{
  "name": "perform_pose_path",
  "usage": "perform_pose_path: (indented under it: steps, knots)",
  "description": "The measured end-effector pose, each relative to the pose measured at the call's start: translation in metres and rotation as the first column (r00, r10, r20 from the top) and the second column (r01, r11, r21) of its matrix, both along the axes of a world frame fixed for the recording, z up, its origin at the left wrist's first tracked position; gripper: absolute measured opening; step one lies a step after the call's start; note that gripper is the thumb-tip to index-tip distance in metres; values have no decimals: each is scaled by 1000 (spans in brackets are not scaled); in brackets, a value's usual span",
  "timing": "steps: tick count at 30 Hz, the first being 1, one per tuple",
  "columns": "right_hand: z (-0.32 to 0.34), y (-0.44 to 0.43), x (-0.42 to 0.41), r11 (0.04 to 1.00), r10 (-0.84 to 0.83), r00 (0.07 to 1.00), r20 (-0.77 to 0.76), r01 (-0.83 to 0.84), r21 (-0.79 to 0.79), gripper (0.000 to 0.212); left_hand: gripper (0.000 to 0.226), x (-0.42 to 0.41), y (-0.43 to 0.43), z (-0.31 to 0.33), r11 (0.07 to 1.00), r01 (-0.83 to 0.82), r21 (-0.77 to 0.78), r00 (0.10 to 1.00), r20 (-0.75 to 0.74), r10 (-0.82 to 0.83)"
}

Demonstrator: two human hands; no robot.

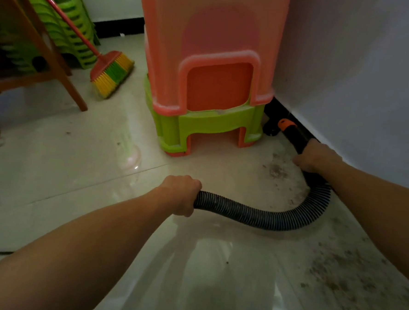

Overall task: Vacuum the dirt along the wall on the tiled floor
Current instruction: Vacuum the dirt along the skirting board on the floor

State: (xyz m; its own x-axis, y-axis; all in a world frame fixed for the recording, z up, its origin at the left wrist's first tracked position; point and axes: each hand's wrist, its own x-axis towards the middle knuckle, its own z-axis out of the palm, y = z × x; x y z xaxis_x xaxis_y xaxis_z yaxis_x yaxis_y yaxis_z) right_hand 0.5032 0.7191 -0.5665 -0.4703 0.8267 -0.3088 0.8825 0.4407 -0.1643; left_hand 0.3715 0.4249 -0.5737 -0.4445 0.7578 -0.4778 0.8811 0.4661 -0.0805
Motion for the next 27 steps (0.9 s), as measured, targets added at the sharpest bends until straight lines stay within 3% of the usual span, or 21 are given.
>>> perform_pose_path:
  steps: [7, 13, 21, 27]
  knots:
    - [10, 6, 43, 978, 80, 967, 243, -123, 169, 47, 28, 20, 62, -50, 964, 239, 117, 970, 27, -243]
    - [23, -5, 99, 982, 16, 959, 283, -68, 177, 41, 29, 54, 104, -77, 890, 425, 166, 896, 59, -439]
    - [14, -31, 143, 980, -201, 968, 149, 201, 13, 36, 26, 54, 108, -59, 833, 537, 135, 843, -48, -535]
    - [-20, -50, 121, 911, -388, 910, -147, 355, -208, 38, 26, 13, 61, -28, 921, 386, 60, 916, -147, -374]
